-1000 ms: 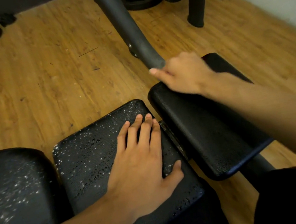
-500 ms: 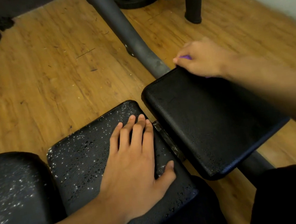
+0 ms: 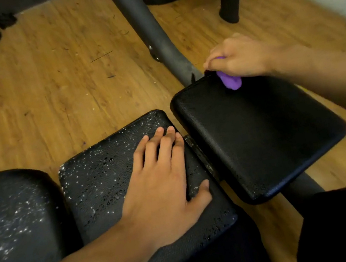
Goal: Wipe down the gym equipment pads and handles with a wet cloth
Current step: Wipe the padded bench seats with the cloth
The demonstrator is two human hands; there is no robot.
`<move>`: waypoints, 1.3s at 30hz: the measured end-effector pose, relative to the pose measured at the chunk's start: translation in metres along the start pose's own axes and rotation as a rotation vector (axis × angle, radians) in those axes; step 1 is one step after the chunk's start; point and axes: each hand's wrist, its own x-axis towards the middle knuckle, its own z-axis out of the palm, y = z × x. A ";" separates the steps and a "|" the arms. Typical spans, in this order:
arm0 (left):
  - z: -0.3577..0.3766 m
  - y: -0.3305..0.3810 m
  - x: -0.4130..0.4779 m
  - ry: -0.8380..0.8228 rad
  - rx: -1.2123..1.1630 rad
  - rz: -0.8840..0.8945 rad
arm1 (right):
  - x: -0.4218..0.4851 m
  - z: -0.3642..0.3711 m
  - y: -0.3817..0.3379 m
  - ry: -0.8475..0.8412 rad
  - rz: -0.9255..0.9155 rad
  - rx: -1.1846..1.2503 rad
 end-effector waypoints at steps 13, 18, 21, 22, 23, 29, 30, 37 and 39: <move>-0.002 -0.002 0.000 -0.003 -0.017 0.011 | 0.007 0.021 -0.017 0.207 -0.216 -0.082; 0.001 -0.001 0.001 0.010 -0.012 0.005 | 0.000 0.018 0.018 0.238 0.067 -0.131; 0.000 0.000 -0.001 0.012 -0.018 0.003 | 0.009 0.031 -0.027 0.223 -0.172 -0.066; 0.000 0.000 -0.001 0.013 -0.017 0.004 | 0.010 0.033 -0.036 0.212 -0.270 -0.043; -0.001 0.000 -0.001 0.012 -0.015 0.004 | 0.008 0.031 -0.039 0.190 -0.351 -0.039; 0.000 0.000 -0.001 0.012 -0.016 0.001 | -0.015 0.016 0.013 0.077 -0.292 -0.251; 0.000 0.000 -0.001 0.009 -0.015 -0.001 | -0.015 0.017 0.010 0.072 -0.174 -0.385; 0.001 0.002 -0.001 0.022 -0.006 -0.006 | -0.001 0.035 -0.017 0.188 -0.024 -0.055; 0.001 0.001 0.000 0.031 -0.004 -0.002 | 0.012 0.035 -0.037 0.148 -0.089 -0.102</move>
